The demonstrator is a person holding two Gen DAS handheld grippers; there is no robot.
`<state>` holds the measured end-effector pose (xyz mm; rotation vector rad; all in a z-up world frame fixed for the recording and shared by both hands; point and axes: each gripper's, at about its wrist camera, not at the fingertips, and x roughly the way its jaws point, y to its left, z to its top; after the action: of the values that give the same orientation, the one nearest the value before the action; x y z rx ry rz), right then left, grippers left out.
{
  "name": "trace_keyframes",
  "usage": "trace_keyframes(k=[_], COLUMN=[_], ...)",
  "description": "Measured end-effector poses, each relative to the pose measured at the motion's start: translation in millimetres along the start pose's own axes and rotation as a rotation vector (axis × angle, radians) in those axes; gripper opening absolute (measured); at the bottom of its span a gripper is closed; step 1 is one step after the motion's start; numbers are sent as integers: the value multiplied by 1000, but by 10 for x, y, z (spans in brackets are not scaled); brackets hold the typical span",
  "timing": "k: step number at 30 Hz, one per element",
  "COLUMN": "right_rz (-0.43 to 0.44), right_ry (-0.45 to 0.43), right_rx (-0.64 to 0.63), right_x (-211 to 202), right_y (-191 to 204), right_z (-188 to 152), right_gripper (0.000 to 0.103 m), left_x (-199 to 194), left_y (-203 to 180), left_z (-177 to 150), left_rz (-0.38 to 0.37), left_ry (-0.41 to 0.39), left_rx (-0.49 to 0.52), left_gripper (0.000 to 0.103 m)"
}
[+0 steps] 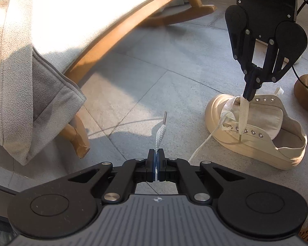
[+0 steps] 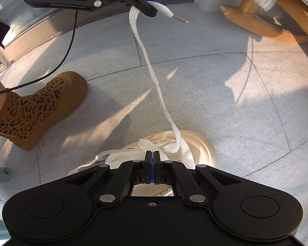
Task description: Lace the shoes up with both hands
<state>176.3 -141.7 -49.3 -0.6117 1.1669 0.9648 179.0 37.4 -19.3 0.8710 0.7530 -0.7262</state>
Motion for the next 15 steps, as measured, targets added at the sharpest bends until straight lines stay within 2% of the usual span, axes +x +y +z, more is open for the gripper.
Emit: trace_keyframes(k=[3,9,12,15], right_rz=[-62,-17,-34,-54], right_ry=[54,92,71,-1], right_rx=[67,97,107,119], right_x=[30,150,93,-2], right_y=[-181,-194,-205,-267], right_z=[-193,-364,-341,-249], right_gripper=[0,1,4,6], left_x=[35,45,71,61], left_y=[-48,-127,-124,-128], left_z=[22,65,59,55], left_rz=[-10,-25,-27,-32], left_ry=[7,7,13,11], left_rx=[13,26,35,37], left_gripper=[0,0,0,0])
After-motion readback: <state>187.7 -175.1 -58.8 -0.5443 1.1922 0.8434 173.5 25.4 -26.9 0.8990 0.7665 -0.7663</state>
